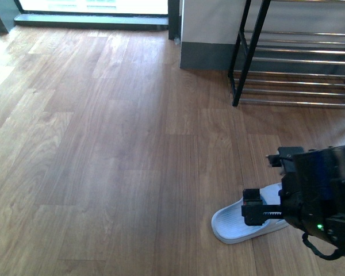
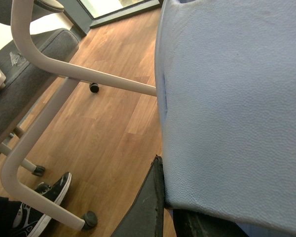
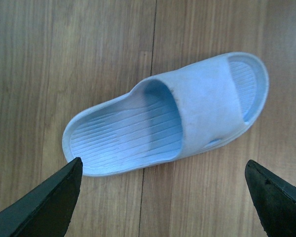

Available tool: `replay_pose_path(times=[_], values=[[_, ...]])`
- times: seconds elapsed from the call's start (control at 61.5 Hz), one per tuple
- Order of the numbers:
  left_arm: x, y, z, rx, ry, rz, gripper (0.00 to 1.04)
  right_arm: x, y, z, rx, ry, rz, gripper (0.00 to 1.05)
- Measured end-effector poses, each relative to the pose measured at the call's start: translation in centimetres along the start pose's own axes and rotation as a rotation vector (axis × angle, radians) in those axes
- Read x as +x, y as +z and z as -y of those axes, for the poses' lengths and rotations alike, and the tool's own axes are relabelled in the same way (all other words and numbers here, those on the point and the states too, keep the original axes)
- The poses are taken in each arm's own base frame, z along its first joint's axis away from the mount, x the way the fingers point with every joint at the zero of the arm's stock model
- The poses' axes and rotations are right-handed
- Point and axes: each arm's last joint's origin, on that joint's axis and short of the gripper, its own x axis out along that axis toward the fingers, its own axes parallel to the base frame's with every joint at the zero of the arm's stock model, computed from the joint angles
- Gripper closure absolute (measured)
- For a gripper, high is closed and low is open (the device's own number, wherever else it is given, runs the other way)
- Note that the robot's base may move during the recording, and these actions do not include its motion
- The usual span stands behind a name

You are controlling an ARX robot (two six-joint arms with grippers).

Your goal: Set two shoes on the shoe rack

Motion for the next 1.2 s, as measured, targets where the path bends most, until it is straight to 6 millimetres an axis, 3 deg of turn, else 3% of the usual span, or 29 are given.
replay_pose_path(times=[0.26,0.553,1.041,1.204], values=[[0.0,0.0,0.0,0.0,0.0,0.0,1.03,4.0,-1.3,-0.2,-0.029,-0.061,-0.044,0.09],[0.0,0.0,0.0,0.0,0.0,0.0,1.03,7.6,-1.1,2.7,0.014,-0.198,-0.032,0.09],[0.0,0.0,0.0,0.0,0.0,0.0,1.03,9.8,-3.7,7.0,-0.011,-0.344,-0.128,0.09],[0.0,0.0,0.0,0.0,0.0,0.0,1.03,10.1,-3.5,8.2,0.024,-0.365,-0.119,0.09]])
